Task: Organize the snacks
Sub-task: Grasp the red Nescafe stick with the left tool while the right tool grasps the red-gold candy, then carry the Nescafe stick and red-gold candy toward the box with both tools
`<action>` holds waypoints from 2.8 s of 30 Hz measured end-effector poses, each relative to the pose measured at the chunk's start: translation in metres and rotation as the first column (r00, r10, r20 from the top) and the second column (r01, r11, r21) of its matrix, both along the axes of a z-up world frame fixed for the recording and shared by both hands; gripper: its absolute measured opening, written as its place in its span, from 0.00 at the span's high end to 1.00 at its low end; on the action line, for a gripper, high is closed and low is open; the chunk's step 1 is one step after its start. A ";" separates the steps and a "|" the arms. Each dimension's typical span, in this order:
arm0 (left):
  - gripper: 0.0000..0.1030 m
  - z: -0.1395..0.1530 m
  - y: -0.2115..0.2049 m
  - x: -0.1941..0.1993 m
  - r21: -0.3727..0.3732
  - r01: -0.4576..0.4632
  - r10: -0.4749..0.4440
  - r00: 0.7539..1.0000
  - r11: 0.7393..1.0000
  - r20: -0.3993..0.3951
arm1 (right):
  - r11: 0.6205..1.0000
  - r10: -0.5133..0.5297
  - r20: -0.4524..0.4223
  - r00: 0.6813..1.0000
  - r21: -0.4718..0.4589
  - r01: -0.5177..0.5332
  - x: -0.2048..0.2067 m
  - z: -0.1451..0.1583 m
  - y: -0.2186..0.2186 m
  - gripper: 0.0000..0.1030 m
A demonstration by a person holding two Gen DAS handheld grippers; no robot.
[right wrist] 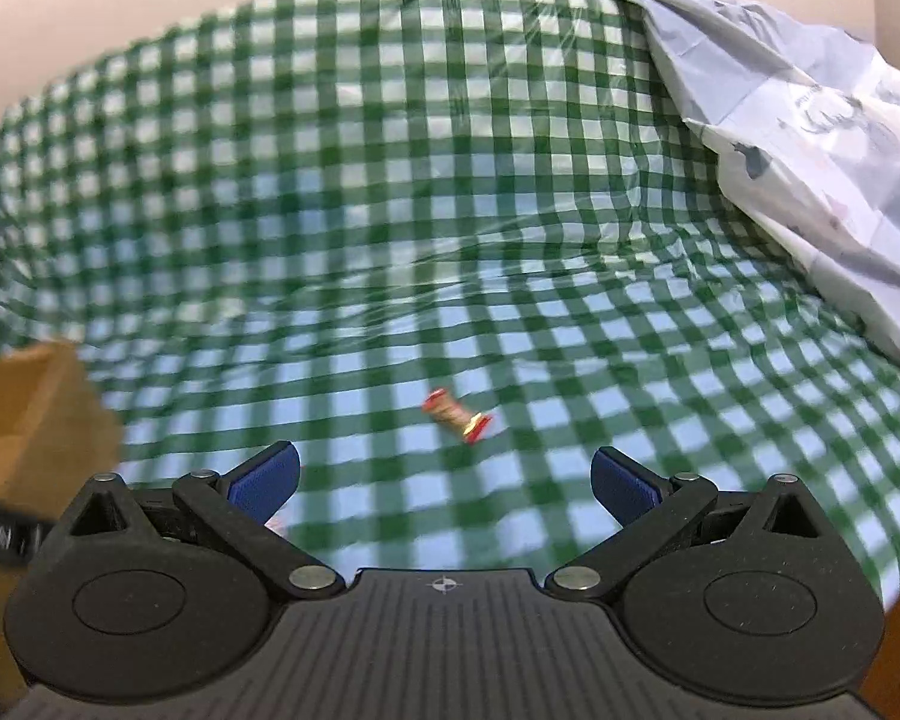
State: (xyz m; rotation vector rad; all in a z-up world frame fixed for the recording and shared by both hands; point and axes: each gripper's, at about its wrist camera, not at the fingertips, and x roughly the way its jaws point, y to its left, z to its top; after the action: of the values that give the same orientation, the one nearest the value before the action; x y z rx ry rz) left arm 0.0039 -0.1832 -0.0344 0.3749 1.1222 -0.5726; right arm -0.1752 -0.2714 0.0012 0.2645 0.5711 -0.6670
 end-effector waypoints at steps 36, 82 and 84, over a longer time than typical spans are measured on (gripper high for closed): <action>0.91 0.003 -0.012 0.031 -0.125 0.019 -0.018 1.000 0.992 0.009 | 0.996 0.066 -0.006 0.998 0.066 -0.065 0.091 -0.052 -0.085 0.82; 0.91 0.136 0.358 -0.136 -0.205 -0.166 0.209 0.956 0.964 0.208 | 0.800 0.600 0.045 0.799 -0.037 -0.599 -0.058 0.097 0.341 0.82; 0.91 0.135 0.358 -0.136 -0.207 -0.169 0.212 0.955 0.964 0.207 | 0.797 0.604 0.041 0.796 -0.039 -0.602 -0.058 0.097 0.341 0.82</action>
State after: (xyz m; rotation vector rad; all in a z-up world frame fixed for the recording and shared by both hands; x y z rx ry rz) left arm -0.1320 0.1751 0.1009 0.1607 0.8641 -0.4466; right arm -0.2331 0.0695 0.0981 0.0622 0.5569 -0.0403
